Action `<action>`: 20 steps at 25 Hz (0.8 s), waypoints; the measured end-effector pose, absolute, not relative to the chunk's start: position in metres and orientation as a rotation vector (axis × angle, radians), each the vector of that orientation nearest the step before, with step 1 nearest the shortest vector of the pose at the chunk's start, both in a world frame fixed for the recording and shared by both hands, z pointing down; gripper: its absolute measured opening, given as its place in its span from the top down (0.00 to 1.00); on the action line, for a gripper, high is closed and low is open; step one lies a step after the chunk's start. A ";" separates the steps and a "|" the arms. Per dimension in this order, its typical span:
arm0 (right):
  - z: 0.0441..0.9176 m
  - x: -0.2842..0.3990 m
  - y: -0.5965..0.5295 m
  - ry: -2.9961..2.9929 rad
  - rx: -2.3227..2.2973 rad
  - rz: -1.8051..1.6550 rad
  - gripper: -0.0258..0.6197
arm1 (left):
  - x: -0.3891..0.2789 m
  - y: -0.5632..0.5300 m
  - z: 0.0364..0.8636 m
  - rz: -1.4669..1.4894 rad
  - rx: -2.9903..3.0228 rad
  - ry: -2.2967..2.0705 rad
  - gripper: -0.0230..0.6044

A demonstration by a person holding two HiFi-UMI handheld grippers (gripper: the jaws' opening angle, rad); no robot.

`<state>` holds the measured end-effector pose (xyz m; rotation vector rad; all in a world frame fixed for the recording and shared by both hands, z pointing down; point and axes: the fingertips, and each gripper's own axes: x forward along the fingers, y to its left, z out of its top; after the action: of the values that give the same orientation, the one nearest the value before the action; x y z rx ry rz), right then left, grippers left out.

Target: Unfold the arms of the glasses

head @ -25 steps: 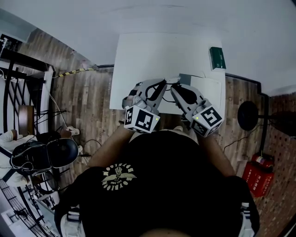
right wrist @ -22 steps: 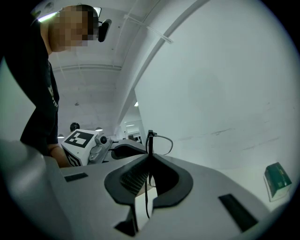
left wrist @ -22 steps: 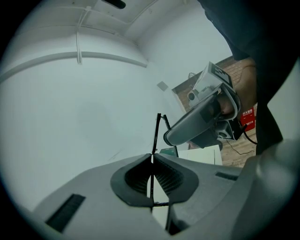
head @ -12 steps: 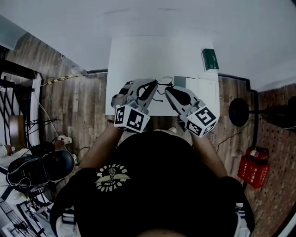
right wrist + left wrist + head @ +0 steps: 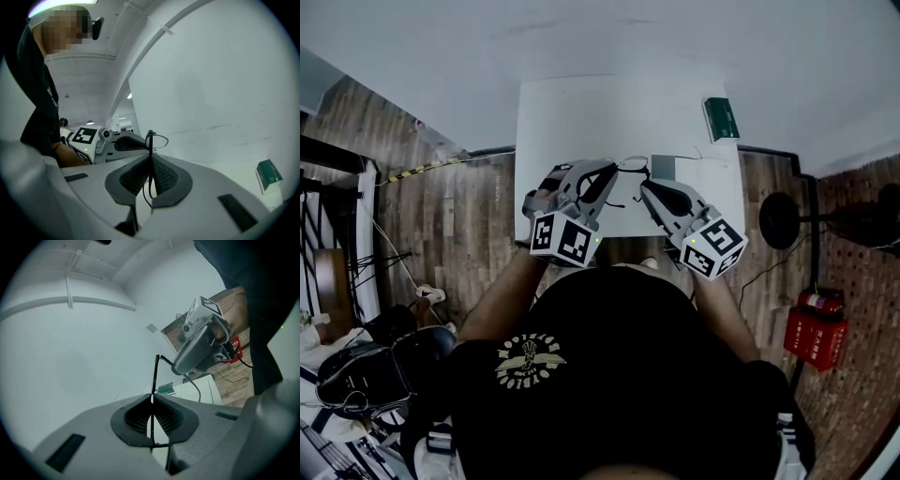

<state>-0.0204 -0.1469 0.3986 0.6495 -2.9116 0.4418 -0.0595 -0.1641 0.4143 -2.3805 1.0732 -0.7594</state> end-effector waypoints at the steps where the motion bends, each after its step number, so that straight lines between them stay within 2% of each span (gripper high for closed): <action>1: 0.399 -0.021 -0.147 -2.906 0.650 0.443 0.94 | -0.060 -0.165 0.415 -0.766 -2.378 1.061 0.93; 20: 0.426 -0.010 -0.147 -2.746 0.493 0.494 0.94 | -0.062 -0.166 0.437 -0.963 -2.266 0.912 0.93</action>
<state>-0.0102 -0.1473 0.4262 0.4933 -2.7460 0.4945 -0.0624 -0.1663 0.4365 -2.2656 0.9123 -0.9626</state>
